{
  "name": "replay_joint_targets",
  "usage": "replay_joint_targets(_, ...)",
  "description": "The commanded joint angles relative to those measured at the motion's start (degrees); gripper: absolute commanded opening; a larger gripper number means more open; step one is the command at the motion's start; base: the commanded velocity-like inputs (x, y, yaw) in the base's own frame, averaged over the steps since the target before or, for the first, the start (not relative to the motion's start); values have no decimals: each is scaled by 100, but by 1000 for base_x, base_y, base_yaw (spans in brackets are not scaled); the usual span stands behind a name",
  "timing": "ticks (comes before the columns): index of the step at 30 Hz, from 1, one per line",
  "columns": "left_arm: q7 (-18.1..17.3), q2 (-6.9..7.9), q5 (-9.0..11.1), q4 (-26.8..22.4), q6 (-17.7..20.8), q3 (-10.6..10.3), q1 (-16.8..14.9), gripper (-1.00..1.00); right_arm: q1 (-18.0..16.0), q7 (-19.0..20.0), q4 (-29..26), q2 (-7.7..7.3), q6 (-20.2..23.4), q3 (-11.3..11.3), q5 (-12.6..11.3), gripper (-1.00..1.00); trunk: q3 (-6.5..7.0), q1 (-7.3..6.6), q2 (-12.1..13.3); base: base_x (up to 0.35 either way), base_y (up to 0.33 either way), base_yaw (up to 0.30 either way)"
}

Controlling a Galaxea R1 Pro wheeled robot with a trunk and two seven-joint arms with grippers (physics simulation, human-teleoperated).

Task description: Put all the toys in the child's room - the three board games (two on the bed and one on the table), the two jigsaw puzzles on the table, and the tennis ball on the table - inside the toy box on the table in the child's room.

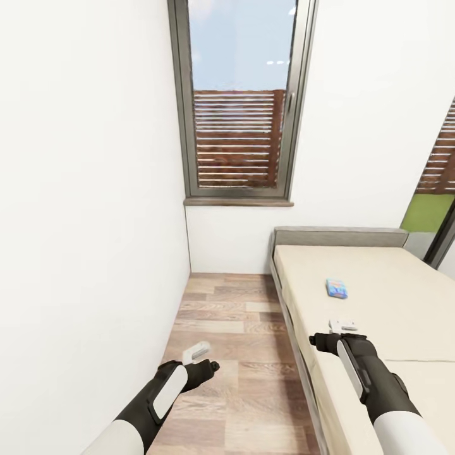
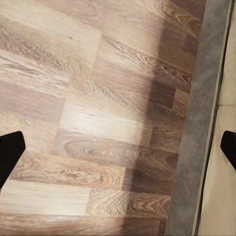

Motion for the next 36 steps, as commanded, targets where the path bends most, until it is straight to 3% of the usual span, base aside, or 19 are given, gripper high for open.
replay_joint_targets(1, 60, 3, 61, -10, 10, -20, -3, 100, -3, -14, -7, -2, 26, -1, -25, 100, -6, 3, -3, 322, 0, 0)
replay_joint_targets(15, 71, 4, 61, -10, 15, -20, -3, 100, -3, -14, -20, -14, 26, -13, -25, 100, -6, 3, -3, 335, 44, -5)
replay_joint_targets(29, 71, 4, 61, -8, 18, -18, -3, 100, -3, -26, -24, -5, 26, -10, -25, 100, -6, 3, -3, 330, 116, -219)
replay_joint_targets(36, 77, 4, 61, -7, 19, -17, -3, 100, -3, -29, -24, -6, 26, -10, -25, 100, -6, 3, -3, 339, 7, -40)
